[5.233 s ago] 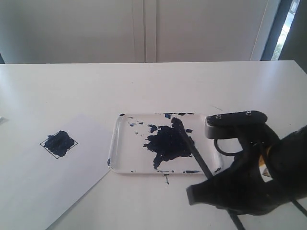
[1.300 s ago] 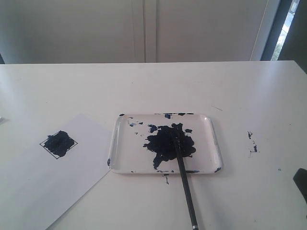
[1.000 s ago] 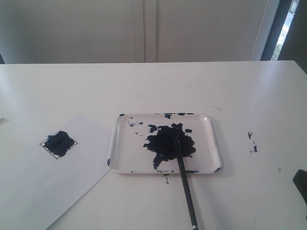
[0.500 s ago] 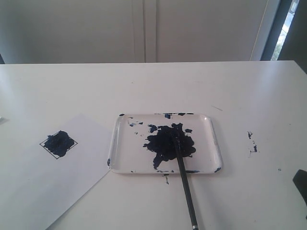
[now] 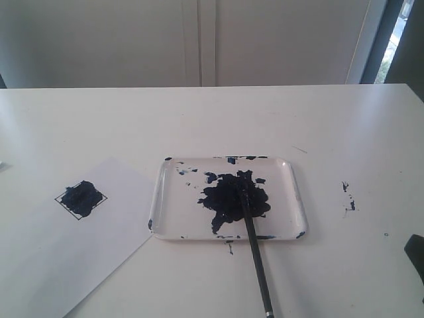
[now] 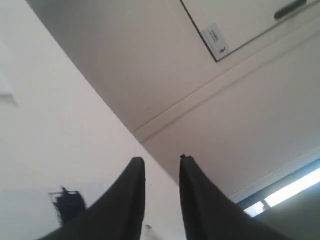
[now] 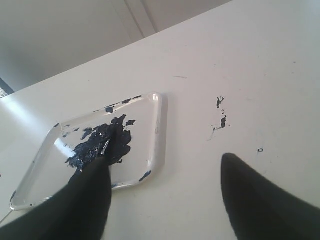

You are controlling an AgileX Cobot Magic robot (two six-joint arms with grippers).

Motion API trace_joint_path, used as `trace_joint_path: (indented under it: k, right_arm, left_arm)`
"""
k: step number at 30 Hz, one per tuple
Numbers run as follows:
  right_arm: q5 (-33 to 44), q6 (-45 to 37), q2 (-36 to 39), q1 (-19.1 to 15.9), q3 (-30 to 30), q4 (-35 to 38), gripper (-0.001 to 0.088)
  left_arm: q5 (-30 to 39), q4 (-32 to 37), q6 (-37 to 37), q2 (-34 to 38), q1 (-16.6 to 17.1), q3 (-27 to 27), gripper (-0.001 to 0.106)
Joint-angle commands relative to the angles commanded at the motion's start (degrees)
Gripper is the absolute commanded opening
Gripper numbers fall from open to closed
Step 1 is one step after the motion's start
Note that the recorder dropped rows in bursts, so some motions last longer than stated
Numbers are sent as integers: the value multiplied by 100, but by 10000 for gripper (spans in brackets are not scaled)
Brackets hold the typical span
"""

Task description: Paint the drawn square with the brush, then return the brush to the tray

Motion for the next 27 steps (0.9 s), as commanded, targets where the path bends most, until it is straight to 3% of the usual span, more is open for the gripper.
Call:
trace_joint_path:
  k: [6,9,12,27]
  right_arm:
    - [0,0,0,0,0,0,600]
    - [0,0,0,0,0,0,600]
    - [0,0,0,0,0,0,600]
    - [0,0,0,0,0,0,600]
  left_arm:
    - [767,-122,4687,0,0,0,308]
    - [680,-122,6015,0,0,0,308]
    - [494,-122,6331,0,0,0,308]
    - [409,-122,6330,0,0,0,308]
